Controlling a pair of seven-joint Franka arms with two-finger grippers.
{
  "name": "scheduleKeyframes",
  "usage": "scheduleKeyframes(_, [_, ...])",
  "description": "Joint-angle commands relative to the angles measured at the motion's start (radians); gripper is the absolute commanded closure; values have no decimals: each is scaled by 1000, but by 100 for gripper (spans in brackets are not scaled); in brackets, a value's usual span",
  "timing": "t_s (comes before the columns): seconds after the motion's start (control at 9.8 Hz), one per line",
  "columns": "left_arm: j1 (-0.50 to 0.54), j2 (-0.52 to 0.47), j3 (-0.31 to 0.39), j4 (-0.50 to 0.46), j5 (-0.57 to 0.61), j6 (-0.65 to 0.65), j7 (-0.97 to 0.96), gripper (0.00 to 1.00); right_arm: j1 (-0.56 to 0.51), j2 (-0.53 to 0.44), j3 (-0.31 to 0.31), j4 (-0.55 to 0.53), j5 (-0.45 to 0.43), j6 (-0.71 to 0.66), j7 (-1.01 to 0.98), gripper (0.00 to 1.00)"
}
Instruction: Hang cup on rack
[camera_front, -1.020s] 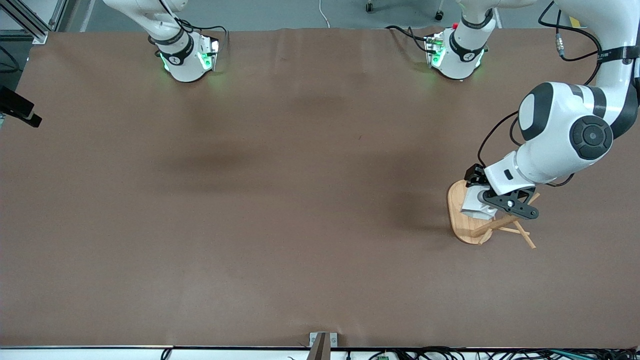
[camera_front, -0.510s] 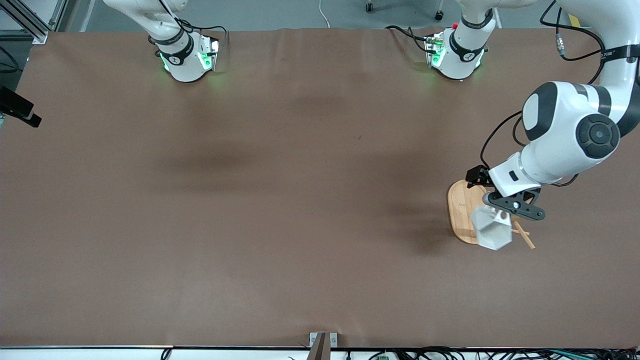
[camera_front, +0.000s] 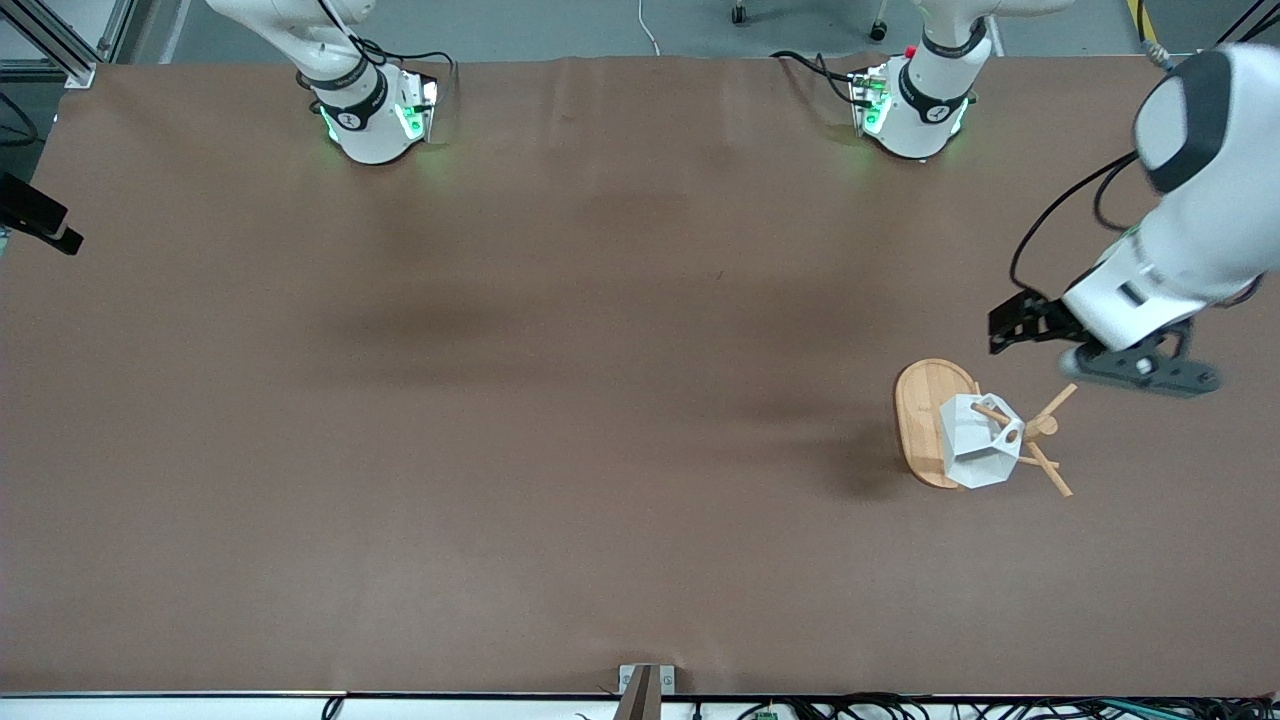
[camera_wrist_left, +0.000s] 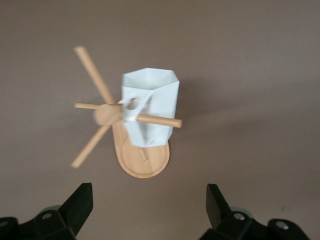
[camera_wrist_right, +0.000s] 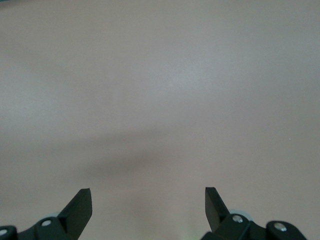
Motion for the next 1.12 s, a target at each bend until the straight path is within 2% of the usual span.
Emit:
scheduleKeyframes(0.0, [29,-70,7,-27,2,-88,-12,0,-13,-14,4,-17,14,5,-14,0])
scheduleKeyframes(0.2, [60,-98,-5,31,16,-228,-20,0,-13,-16,4,-17,14,5,-14,0])
scheduleKeyframes(0.31, [77,-124,-21,41,17,-253,-21,0,-13,-16,4,-19,14,5,-14,0])
scheduleKeyframes(1.02, [80,-168,-74,53,66,-338,-95,0,-14,-16,4,-19,14,5,-14,0])
